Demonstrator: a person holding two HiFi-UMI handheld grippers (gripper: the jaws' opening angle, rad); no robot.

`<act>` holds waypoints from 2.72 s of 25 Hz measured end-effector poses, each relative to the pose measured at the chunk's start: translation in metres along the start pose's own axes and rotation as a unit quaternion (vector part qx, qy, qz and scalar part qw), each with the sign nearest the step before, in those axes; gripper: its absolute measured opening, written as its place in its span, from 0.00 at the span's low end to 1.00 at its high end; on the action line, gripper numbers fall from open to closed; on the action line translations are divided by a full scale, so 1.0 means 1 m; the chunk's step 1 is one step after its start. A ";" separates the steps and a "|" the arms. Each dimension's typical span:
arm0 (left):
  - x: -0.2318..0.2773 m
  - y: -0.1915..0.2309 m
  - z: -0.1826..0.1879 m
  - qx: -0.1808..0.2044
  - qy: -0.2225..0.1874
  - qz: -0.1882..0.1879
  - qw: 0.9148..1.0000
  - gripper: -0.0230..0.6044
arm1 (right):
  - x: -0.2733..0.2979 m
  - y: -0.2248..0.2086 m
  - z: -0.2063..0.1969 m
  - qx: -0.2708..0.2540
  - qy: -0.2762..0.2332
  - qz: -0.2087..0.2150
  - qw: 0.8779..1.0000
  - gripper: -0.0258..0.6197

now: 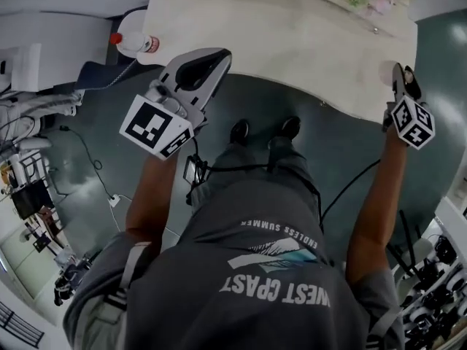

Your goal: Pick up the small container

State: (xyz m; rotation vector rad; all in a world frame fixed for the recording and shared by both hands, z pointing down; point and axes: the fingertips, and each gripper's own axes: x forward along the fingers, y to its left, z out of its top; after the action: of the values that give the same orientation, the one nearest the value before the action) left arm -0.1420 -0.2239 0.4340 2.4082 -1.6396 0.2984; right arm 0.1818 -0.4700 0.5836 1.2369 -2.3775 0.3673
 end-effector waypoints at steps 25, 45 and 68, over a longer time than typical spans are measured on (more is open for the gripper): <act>-0.112 0.048 0.070 0.080 -0.099 0.008 0.992 0.06 | -0.191 0.094 0.190 -0.019 -0.157 -0.016 0.987 0.26; -0.137 0.031 0.081 0.078 -0.139 -0.045 0.986 0.06 | -0.299 0.163 0.212 -0.057 -0.186 -0.018 0.981 0.26; -0.128 0.015 0.075 0.067 -0.139 -0.091 0.984 0.06 | -0.327 0.180 0.196 -0.067 -0.181 -0.046 0.980 0.26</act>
State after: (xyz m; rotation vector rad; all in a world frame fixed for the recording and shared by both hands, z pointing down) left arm -0.1981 -0.1374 0.3264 2.7852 -1.5300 0.0443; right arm 0.1495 -0.2191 0.2467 1.4436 -2.5772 -0.0551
